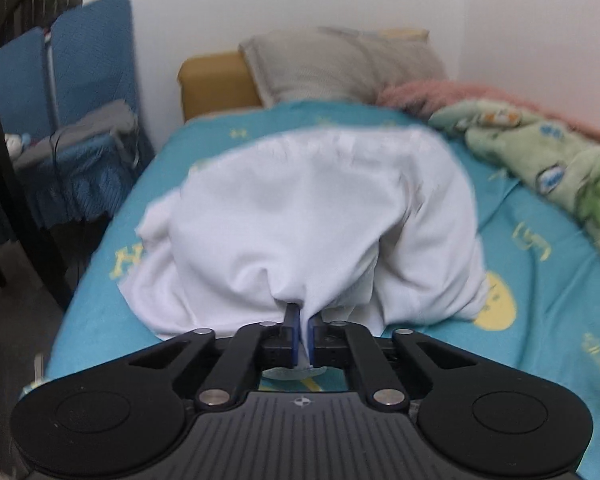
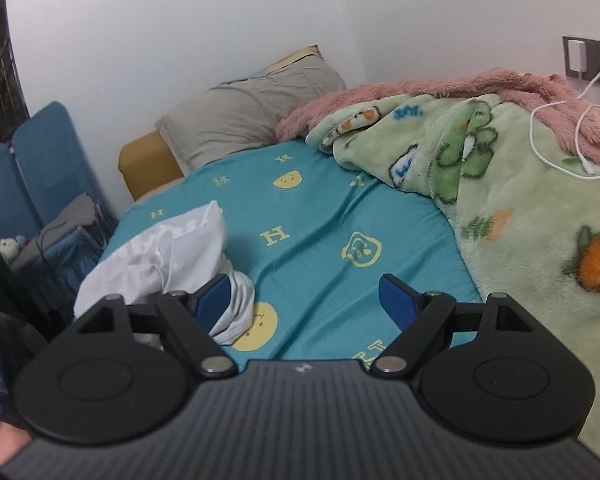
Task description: Fold clothes
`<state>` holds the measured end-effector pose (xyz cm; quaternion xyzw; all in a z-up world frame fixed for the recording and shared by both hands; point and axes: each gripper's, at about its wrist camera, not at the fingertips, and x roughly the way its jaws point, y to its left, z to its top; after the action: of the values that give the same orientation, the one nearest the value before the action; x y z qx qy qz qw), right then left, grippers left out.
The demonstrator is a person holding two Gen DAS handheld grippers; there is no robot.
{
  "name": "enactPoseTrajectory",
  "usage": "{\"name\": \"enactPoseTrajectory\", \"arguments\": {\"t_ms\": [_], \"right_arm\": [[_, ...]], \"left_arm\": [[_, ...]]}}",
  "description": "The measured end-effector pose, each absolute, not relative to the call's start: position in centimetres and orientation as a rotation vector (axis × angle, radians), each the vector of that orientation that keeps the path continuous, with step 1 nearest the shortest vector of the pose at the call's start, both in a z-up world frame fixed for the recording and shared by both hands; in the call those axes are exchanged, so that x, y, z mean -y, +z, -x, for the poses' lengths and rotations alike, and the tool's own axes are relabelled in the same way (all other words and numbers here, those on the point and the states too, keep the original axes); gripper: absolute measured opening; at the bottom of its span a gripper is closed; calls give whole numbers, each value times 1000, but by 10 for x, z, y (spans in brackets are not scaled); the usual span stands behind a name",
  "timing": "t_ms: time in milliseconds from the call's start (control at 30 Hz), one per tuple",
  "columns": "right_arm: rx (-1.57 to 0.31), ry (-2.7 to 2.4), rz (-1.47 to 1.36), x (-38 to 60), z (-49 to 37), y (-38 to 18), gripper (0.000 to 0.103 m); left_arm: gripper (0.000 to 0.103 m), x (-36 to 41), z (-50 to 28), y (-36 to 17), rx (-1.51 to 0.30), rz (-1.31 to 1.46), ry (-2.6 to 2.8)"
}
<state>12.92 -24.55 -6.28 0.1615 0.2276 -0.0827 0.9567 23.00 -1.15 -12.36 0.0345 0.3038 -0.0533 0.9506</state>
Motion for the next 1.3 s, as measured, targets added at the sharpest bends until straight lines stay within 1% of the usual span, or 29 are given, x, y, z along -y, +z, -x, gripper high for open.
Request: {"name": "enactPoseTrajectory", "arguments": {"t_ms": [333,533,633,733,967,1133,1200,1300], "right_arm": [[-415,-128,-221,219,-124,-62,83],[-345,-116,-161,202,-102,-43,83],[-333,-68,-162,190,-87,-33,83],[-389,51,-180,170,-80,-35,83],[-622,345,-92,88,-101,-80,82],[-679,356,39,42,-129,-113,82],[-674,287,28,47,-139,-117,82],[-643,158,-102,79,-144,-110,82]], "left_arm": [[2,-36,-123,-19,-406,72,-213],[2,-69,-42,19,-285,200,-310],[3,-79,-34,18,-304,200,-313],[3,-90,-41,10,-350,213,-306],[3,-114,-72,-8,-426,281,-258],[3,-113,-86,-18,-447,262,-238],[3,-110,-91,-21,-450,252,-224],[3,-106,-97,-24,-461,253,-222]]}}
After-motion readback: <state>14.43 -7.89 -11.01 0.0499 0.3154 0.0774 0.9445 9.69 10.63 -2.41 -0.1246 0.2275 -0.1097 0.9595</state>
